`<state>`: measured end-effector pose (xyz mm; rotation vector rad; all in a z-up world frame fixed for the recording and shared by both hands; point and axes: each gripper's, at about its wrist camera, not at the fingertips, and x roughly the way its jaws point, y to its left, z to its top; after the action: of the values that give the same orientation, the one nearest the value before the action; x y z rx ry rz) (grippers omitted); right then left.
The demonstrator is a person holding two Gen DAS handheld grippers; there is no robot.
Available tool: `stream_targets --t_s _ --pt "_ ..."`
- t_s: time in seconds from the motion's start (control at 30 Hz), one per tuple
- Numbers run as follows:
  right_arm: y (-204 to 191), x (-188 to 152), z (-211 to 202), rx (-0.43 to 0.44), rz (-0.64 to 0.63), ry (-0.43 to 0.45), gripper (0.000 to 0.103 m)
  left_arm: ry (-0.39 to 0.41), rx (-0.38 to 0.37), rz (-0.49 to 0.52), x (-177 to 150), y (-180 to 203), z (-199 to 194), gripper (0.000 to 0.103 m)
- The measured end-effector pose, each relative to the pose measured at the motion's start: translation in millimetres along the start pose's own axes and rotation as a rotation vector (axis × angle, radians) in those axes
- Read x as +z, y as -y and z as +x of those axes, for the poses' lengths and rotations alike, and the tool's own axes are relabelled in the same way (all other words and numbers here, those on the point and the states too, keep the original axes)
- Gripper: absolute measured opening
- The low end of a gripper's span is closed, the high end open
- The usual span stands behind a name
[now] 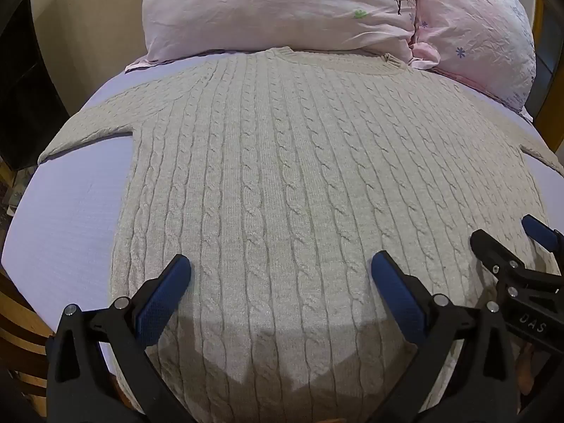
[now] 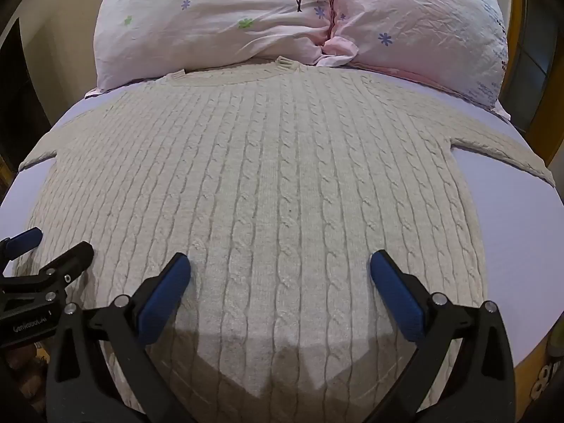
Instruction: Fold small clothes
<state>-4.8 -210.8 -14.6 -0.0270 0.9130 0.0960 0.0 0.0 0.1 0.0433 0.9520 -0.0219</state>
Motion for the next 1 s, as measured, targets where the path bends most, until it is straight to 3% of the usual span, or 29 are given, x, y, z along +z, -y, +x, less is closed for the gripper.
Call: stream_targets --t_s 1.0 --pt "2.0 0.1 -0.4 -0.005 -0.005 0.004 0.101 0.007 0.001 0.001 0.0 0.0 -0.3 0.102"
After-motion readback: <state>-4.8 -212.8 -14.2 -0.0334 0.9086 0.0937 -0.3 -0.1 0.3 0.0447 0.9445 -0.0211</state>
